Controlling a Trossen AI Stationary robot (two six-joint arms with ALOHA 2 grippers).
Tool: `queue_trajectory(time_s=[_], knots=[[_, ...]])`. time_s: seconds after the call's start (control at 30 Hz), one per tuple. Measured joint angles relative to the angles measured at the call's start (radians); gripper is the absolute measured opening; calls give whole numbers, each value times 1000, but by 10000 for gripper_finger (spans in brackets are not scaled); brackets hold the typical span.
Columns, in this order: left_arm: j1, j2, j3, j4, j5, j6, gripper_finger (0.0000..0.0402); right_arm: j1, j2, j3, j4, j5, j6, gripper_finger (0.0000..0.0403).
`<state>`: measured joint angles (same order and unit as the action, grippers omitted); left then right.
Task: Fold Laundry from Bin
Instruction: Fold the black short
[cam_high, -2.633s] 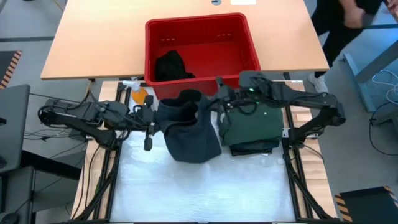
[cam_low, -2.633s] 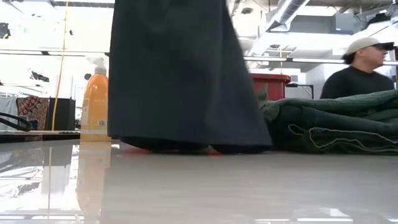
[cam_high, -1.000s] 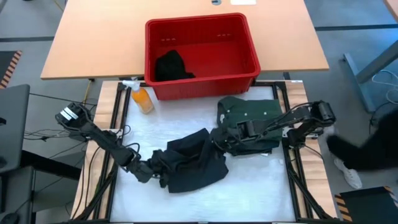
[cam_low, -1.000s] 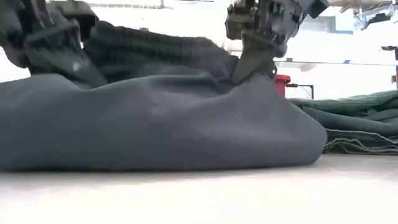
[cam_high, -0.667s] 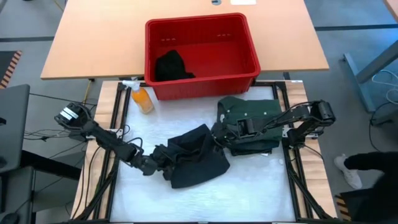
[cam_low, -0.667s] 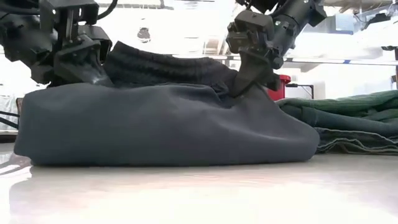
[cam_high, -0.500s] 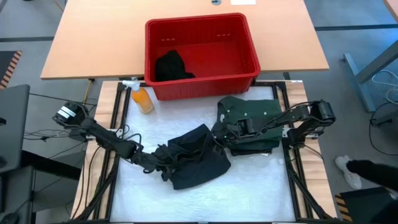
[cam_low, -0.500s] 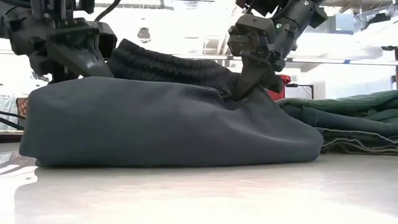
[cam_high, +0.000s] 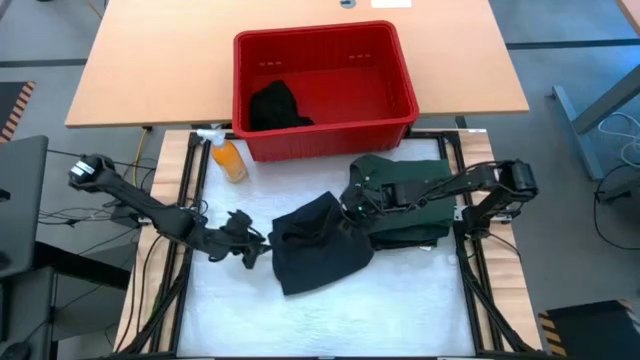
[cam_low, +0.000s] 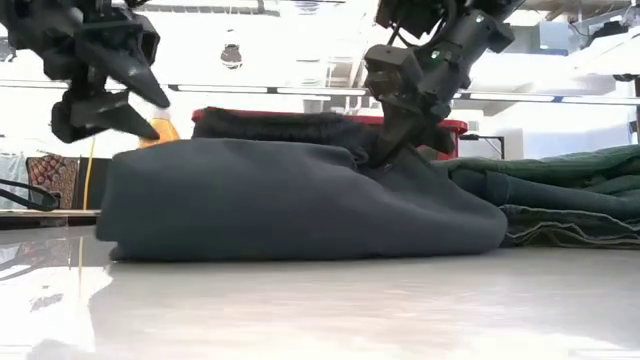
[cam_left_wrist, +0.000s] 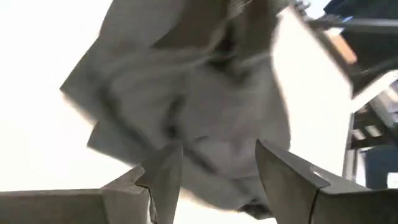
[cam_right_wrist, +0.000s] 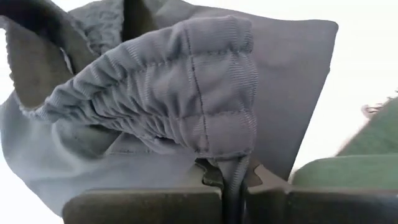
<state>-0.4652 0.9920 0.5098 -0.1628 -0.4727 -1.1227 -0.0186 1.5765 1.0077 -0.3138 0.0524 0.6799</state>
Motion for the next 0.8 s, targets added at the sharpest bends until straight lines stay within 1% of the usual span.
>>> queue_trajectory(time_s=[0.03, 0.1, 0.17, 0.23, 0.27, 0.3, 0.37, 0.47, 0.53, 0.6, 0.67, 0.73, 0.8], knots=[[-7, -7, 0, 44, -20, 56, 187, -9, 1, 0, -2, 0, 11, 21], [-20, 4, 0, 231, -25, 239, 186, -25, 2, 0, -3, 0, 28, 26], [-22, 43, 3, 410, -28, 410, 185, -37, 1, 0, 2, 0, 28, 27], [-15, 95, 3, 505, -68, 510, 185, -48, 2, 0, 3, 0, 30, 27], [-4, 122, 3, 530, -91, 537, 185, -53, 2, 0, 4, 0, 30, 27], [13, 152, 2, 550, -89, 547, 185, -57, 2, 0, 7, -1, 34, 27], [54, 210, 2, 583, -23, 543, 185, -58, 2, 0, 14, -5, 71, 29], [104, 303, 2, 644, 127, 519, 185, -63, 2, 0, 13, -13, 95, 42], [119, 358, 25, 635, 185, 499, 185, -65, 2, 0, 14, -21, 76, 55], [129, 399, 61, 583, 199, 491, 179, -70, 2, 0, 12, -24, 75, 67], [141, 428, 100, 493, 173, 476, 167, -79, 2, 2, 6, -32, 72, 78], [157, 440, 135, 387, 137, 451, 147, -94, 2, 14, -12, -61, 39, 88], [174, 442, 161, 341, 117, 429, 124, -112, 2, 36, -36, -93, -3, 97]])
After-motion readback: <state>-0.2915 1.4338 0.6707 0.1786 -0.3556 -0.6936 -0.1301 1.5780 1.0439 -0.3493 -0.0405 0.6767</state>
